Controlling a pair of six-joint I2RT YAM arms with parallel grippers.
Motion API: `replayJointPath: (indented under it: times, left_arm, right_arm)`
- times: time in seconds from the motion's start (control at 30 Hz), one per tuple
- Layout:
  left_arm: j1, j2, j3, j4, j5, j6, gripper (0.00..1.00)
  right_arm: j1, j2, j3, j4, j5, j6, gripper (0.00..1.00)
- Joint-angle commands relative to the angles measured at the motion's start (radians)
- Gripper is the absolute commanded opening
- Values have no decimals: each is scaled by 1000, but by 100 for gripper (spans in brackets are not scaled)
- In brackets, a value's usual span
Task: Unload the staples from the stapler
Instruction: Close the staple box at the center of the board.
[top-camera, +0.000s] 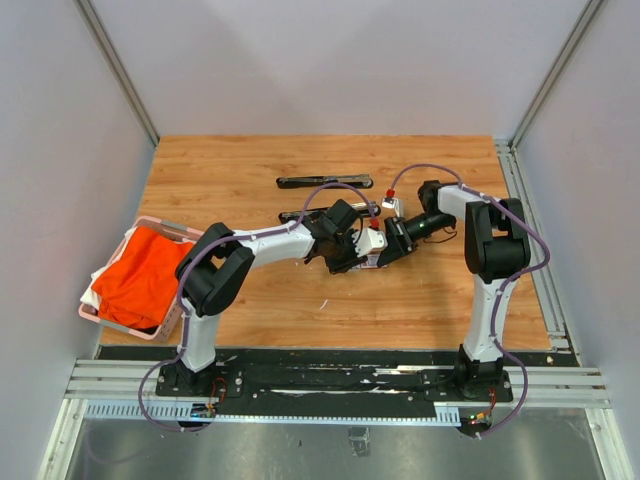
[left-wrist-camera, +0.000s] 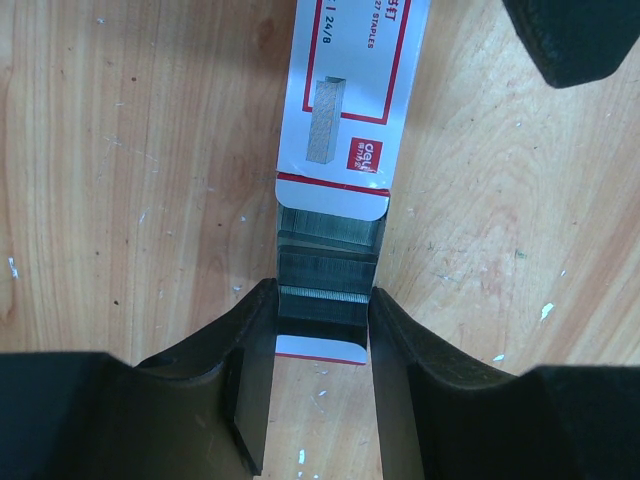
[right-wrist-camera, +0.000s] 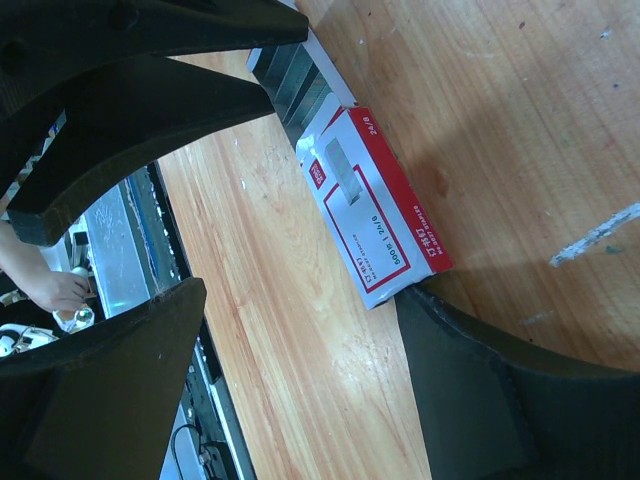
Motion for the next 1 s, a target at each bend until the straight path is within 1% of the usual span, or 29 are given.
replayJointPath:
  times: [0.0,0.43,0.83,0.97]
  left_arm:
    - [-13,65,-26,-66,-8,19,36]
    - [-13,77,-1,-93,20,41,36]
    - [-13,97,10,-74,-94,-80,34]
    - [-13,86,-5,-70,-91,-91,34]
  right_arm:
    - [21,43,-5,77,122,-43,81]
    - [50,43,10,54,135,-77,81]
    - [52,40,2,54,136,-84,81]
    - [53,41,4,54,135,-85,81]
